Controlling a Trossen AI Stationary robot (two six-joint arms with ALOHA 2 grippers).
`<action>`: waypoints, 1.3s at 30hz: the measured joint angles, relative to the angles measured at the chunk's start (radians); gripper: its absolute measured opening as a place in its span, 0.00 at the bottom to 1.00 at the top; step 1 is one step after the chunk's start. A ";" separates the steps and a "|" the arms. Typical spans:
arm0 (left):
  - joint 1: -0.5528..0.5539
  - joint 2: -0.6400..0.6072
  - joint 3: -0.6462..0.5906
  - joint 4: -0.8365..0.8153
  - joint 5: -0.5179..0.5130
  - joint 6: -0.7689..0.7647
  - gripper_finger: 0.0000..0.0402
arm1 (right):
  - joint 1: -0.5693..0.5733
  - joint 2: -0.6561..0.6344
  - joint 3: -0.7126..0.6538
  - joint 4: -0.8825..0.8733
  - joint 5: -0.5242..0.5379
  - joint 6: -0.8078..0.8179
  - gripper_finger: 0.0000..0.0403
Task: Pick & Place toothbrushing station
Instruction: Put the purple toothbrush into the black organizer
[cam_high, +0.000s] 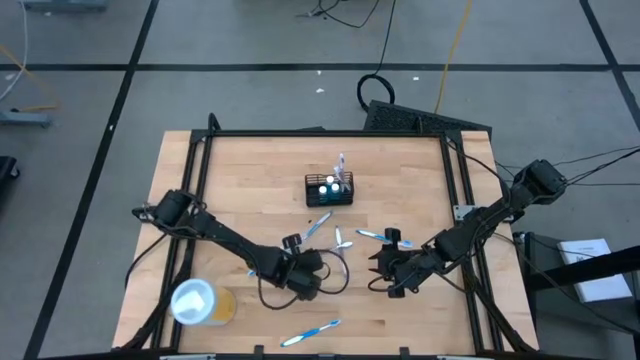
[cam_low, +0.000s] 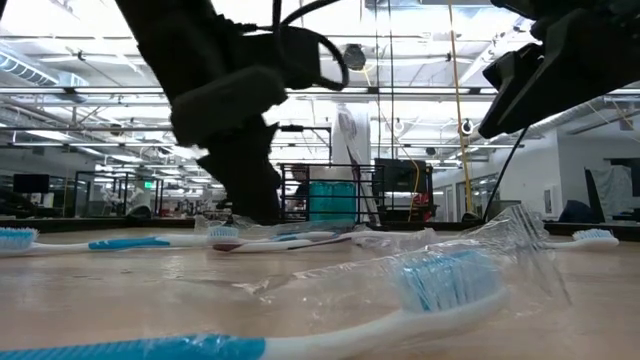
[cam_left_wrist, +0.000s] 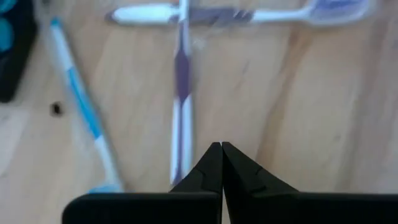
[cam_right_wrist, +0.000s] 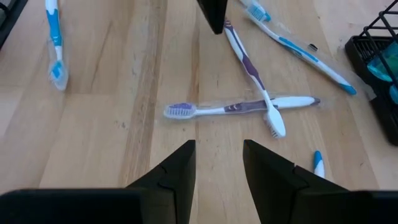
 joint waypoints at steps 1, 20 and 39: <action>0.002 0.000 -0.003 0.025 0.004 0.014 0.00 | 0.000 0.000 0.000 -0.001 -0.001 0.000 0.32; 0.214 -0.001 -0.004 0.003 0.292 0.206 0.49 | 0.000 0.000 0.000 -0.003 -0.033 -0.007 0.32; 0.221 0.050 0.005 0.069 0.386 0.252 0.54 | 0.000 0.000 0.000 -0.003 -0.033 -0.017 0.32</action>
